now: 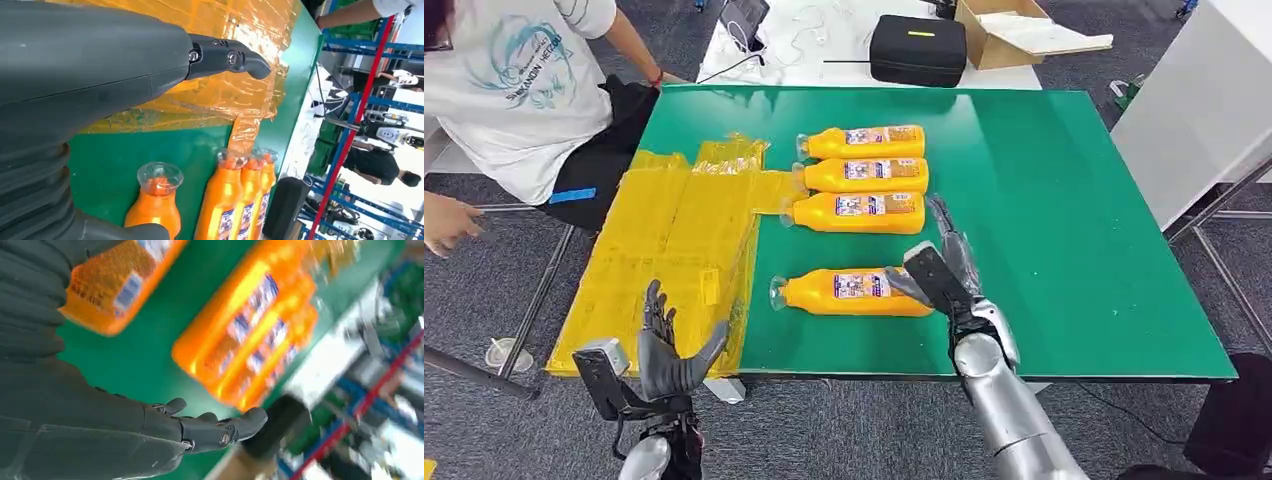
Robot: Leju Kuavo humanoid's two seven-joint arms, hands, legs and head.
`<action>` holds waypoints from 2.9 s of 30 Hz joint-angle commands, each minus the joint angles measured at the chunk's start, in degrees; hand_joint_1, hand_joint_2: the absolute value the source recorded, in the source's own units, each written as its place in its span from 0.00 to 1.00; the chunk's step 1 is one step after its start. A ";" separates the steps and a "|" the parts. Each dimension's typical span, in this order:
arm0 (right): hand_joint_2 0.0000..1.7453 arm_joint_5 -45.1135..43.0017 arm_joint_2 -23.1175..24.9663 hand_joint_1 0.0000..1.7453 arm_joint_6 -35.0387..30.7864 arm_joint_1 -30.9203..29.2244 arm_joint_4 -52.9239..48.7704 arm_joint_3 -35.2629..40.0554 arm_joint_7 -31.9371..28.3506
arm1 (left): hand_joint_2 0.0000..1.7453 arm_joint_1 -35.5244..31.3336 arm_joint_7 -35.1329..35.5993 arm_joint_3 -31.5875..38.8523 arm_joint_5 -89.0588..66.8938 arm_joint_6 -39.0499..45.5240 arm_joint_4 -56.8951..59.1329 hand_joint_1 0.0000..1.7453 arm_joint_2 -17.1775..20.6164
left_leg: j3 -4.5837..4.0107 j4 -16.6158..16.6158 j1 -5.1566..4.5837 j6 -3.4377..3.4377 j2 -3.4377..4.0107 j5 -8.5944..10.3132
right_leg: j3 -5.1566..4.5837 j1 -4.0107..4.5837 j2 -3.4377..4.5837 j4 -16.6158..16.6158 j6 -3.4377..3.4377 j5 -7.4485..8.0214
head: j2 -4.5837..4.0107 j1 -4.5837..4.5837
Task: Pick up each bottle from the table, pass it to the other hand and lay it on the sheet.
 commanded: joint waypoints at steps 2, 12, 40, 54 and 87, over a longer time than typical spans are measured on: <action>1.00 -2.79 -1.76 0.00 11.45 -11.86 20.37 12.44 -0.36 | 1.00 -3.56 -0.45 1.89 -1.27 -2.27 7.50 0.00 0.68 | 0.49 -0.10 0.01 0.04 0.27 -0.10 | 0.42 0.05 0.16 -0.13 -0.13 -0.02 | 0.00 0.00; 1.00 -4.60 -4.57 0.00 20.43 -20.28 24.82 23.27 0.55 | 1.00 -5.20 -0.60 1.85 -1.30 -3.36 9.89 0.00 0.63 | 0.35 0.00 -0.02 0.08 0.17 -0.08 | 0.31 0.02 0.06 -0.04 -0.10 -0.06 | 0.00 0.02; 1.00 -10.02 -9.59 0.00 26.12 -25.85 30.13 38.82 4.28 | 1.00 -6.67 -0.75 1.68 -0.82 -4.05 12.16 0.00 0.36 | 0.22 -0.01 -0.01 0.05 0.02 0.00 | 0.23 0.02 -0.04 -0.05 -0.06 -0.02 | 0.02 0.00; 1.00 -9.09 -7.45 0.00 27.06 -26.90 33.65 42.99 4.09 | 1.00 -7.31 -0.42 0.97 -0.51 -4.13 13.21 0.00 0.39 | 0.36 -0.02 0.01 0.06 0.05 -0.03 | 0.35 0.05 -0.05 -0.08 -0.09 -0.04 | 0.00 0.02; 1.00 0.39 -2.63 1.00 -14.21 -1.90 -4.04 12.99 -0.40 | 1.00 -1.15 0.07 2.18 -0.80 -1.53 1.96 0.00 1.05 | 0.33 0.02 0.08 0.01 0.27 -0.12 | 0.30 0.11 0.20 -0.04 -0.11 -0.06 | 0.00 0.00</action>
